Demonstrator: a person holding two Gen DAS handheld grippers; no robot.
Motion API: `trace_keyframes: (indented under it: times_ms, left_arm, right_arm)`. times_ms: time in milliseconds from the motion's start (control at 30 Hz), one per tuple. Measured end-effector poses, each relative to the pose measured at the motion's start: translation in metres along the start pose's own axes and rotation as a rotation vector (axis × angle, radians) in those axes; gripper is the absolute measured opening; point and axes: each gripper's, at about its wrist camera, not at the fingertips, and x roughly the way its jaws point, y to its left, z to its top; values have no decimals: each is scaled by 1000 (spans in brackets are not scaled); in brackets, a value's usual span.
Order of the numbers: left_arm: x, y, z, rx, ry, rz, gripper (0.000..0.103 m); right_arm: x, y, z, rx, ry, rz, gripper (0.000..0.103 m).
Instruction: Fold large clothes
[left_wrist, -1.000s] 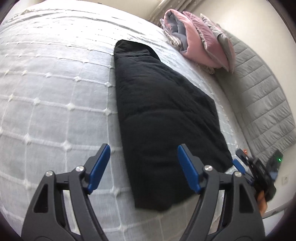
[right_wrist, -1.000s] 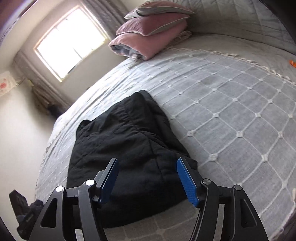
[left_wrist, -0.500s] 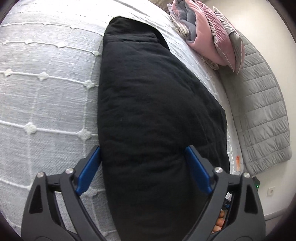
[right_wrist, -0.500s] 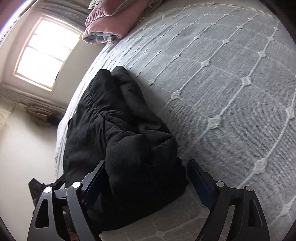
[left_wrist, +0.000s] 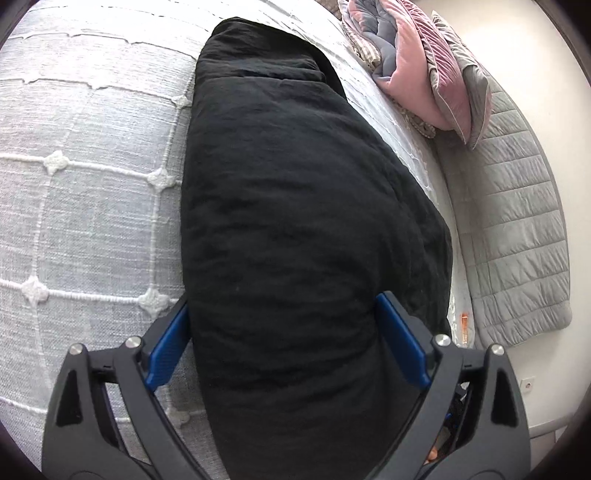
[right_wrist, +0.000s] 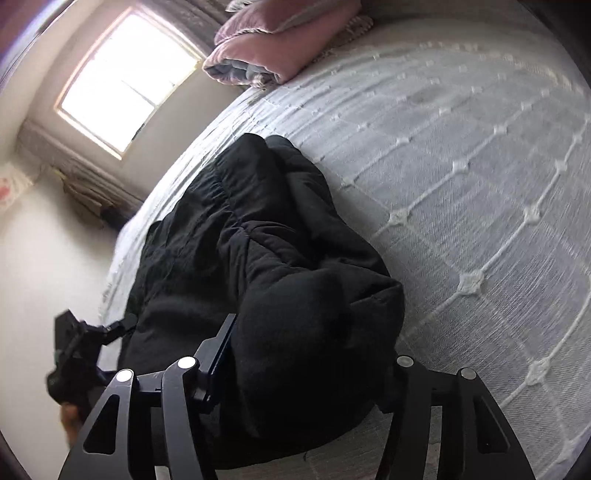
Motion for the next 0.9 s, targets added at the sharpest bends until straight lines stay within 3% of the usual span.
trace_keyframes:
  times_ms: [133, 333, 500, 767, 900]
  left_arm:
    - [3, -9, -5, 12, -40, 49, 93]
    - [-9, -22, -15, 64, -106, 104, 64]
    - [-23, -33, -23, 80, -176, 126, 48]
    - [-46, -139, -34, 257, -317, 103, 43]
    - [-31, -209, -32, 358, -386, 34, 43]
  right_arm:
    - [-2, 4, -5, -51, -6, -28, 66]
    - [-18, 26, -6, -138, -83, -18, 38]
    - [-37, 56, -12, -264, -162, -42, 30]
    - [-95, 87, 0, -391, -367, -21, 27]
    - [-133, 57, 33, -370, -479, 2, 27]
